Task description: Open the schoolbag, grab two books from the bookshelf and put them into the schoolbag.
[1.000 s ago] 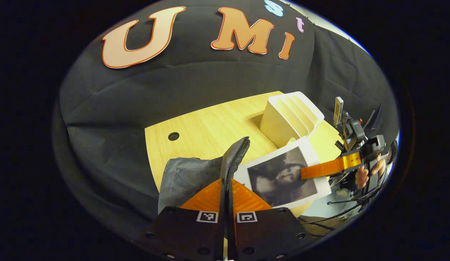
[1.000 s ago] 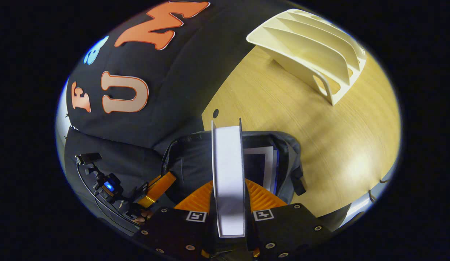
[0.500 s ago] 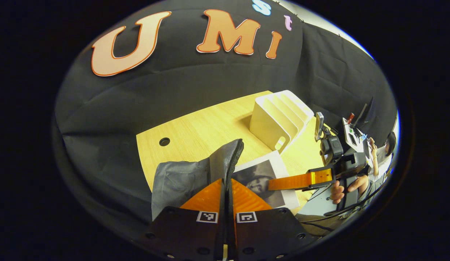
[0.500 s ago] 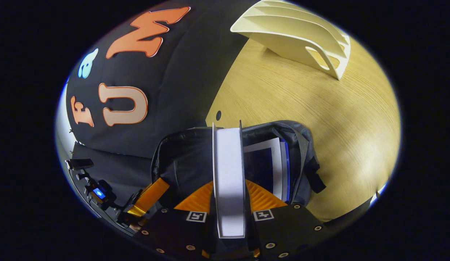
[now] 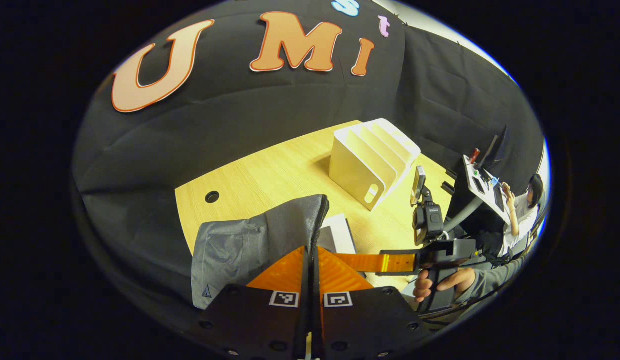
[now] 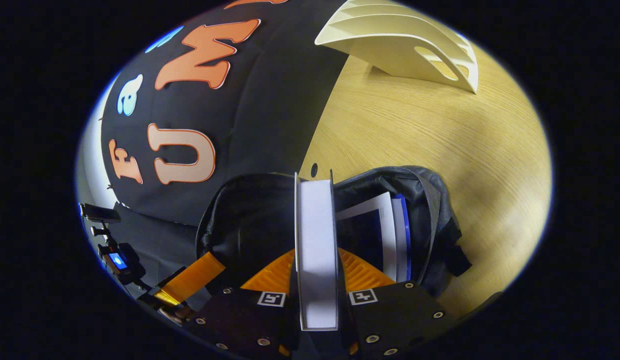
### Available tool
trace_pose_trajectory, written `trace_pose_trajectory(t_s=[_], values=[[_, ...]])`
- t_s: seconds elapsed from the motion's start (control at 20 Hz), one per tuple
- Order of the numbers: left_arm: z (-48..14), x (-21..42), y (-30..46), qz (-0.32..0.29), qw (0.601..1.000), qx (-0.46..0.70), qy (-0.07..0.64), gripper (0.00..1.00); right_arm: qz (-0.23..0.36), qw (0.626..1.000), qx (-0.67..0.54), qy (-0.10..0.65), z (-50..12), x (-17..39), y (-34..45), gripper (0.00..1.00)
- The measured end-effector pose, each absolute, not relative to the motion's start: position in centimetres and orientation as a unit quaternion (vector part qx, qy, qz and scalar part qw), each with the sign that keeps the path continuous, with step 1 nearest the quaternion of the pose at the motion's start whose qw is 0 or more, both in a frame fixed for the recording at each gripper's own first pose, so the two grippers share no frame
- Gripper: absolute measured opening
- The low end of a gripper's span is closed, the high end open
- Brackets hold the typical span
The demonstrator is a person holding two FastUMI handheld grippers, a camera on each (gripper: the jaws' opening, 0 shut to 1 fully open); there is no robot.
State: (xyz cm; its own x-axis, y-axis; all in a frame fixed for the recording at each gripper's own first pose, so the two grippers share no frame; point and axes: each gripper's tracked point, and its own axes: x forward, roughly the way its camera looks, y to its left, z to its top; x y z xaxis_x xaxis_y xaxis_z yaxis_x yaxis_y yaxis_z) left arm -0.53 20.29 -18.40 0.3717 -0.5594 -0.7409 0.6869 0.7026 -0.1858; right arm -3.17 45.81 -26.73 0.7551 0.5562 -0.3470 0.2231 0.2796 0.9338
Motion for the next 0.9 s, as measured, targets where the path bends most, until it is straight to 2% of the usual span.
trace_pose_trajectory(t_s=[0.2,0.25,0.3,0.35,0.45,0.55,0.6,0.65,0.7,0.75,0.8,0.85,0.9], values=[[-18.4,-1.3,19.9,-0.377,0.822,0.075,0.42,0.04,0.103,0.738,0.577,0.334,-28.0,-1.9,46.1,0.31],[-18.6,-1.6,19.8,-0.376,0.821,0.069,0.424,0.04,0.105,0.735,0.576,0.342,-28.1,-1.8,46.5,0.42],[-18.7,-1.6,19.7,-0.376,0.821,0.064,0.425,0.04,0.104,0.732,0.574,0.351,-28.3,-1.6,46.9,0.33],[-19.0,-1.7,19.7,-0.377,0.819,0.062,0.427,0.04,0.102,0.731,0.566,0.367,-28.5,-1.8,47.2,0.34],[-19.4,-1.7,19.7,-0.373,0.82,0.06,0.43,0.04,0.085,0.739,0.526,0.412,-29.7,-2.6,47.2,0.42],[-20.0,-1.5,19.9,-0.355,0.829,0.06,0.429,0.04,0.093,0.744,0.503,0.43,-29.4,-3.3,46.4,0.57],[-20.0,-2.2,19.4,-0.352,0.827,0.043,0.436,0.06,0.095,0.748,0.492,0.435,-29.3,-3.6,45.8,0.73],[-20.0,-3.1,18.9,-0.353,0.824,0.023,0.443,0.07,0.097,0.751,0.481,0.442,-29.4,-4.2,44.9,0.79],[-20.1,-3.8,18.5,-0.353,0.823,0.012,0.445,0.11,0.099,0.756,0.472,0.443,-29.4,-4.6,43.8,0.9],[-20.5,-4.4,18.3,-0.354,0.823,0.005,0.445,0.14,0.099,0.761,0.462,0.445,-29.7,-4.8,42.8,0.94],[-21.2,-4.7,18.1,-0.345,0.825,0.001,0.448,0.25,0.097,0.767,0.449,0.449,-29.8,-5.2,41.6,0.97],[-21.7,-5.0,17.9,-0.335,0.825,-0.004,0.456,0.29,0.098,0.774,0.436,0.448,-29.6,-5.4,40.0,0.97],[-22.2,-5.2,17.4,-0.326,0.824,-0.016,0.463,0.4,0.099,0.783,0.424,0.445,-29.3,-5.4,38.7,0.97]])
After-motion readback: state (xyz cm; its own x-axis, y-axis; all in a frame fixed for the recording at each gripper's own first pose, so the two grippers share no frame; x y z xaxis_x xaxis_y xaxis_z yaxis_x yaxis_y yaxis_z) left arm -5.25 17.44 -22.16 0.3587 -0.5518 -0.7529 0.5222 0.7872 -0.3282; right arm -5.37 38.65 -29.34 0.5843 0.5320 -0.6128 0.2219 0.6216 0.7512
